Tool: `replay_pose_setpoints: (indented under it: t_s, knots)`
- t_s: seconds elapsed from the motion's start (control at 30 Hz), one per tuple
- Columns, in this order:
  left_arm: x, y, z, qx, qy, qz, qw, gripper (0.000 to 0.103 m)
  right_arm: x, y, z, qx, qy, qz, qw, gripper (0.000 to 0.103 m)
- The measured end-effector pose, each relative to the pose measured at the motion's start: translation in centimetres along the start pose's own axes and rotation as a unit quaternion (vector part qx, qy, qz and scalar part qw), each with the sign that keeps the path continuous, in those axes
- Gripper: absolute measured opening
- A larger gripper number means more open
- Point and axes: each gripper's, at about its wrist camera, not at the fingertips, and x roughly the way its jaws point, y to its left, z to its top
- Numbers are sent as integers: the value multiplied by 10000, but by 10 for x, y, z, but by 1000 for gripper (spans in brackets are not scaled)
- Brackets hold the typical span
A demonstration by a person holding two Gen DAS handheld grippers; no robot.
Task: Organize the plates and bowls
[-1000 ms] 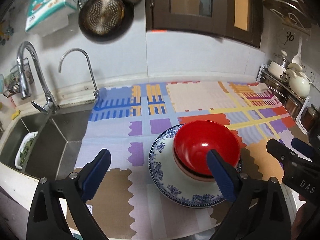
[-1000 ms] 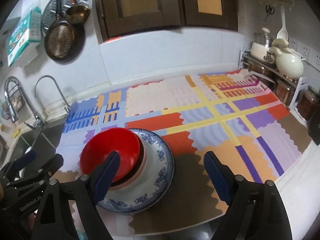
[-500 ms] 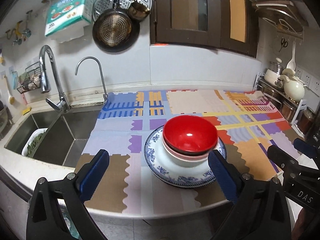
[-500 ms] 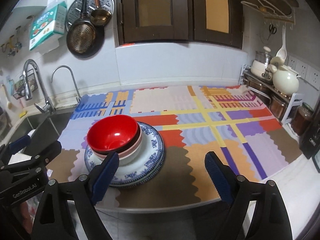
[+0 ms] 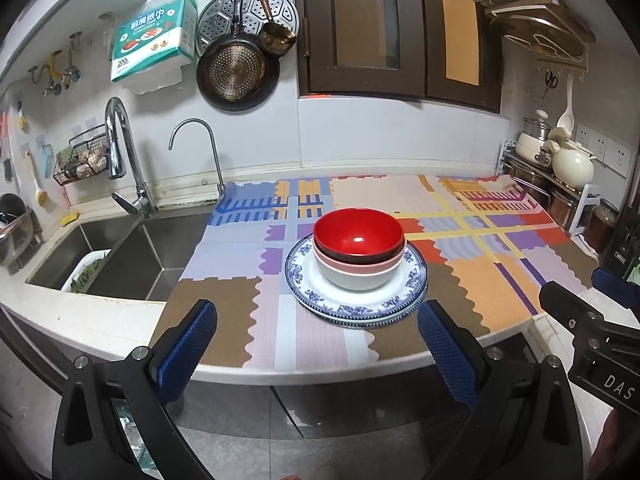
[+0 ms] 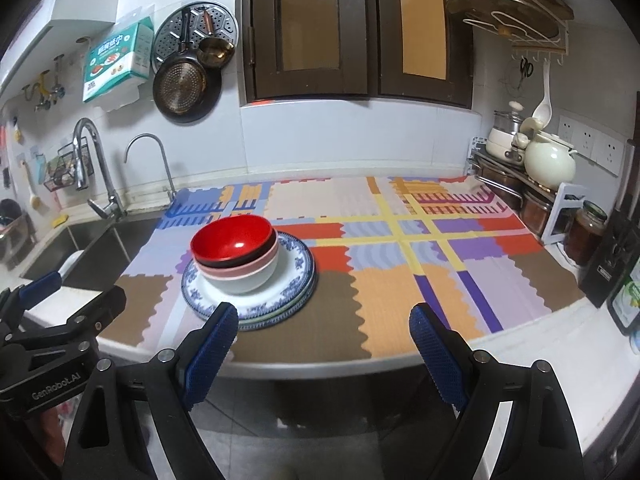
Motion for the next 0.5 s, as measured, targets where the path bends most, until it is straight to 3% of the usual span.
replay_pose_setpoints:
  t_s: [0.5]
  knots:
    - [-34,-3,-15,78,-129,24,9999,103,-36,0,-23,11,-109,61,9999,88]
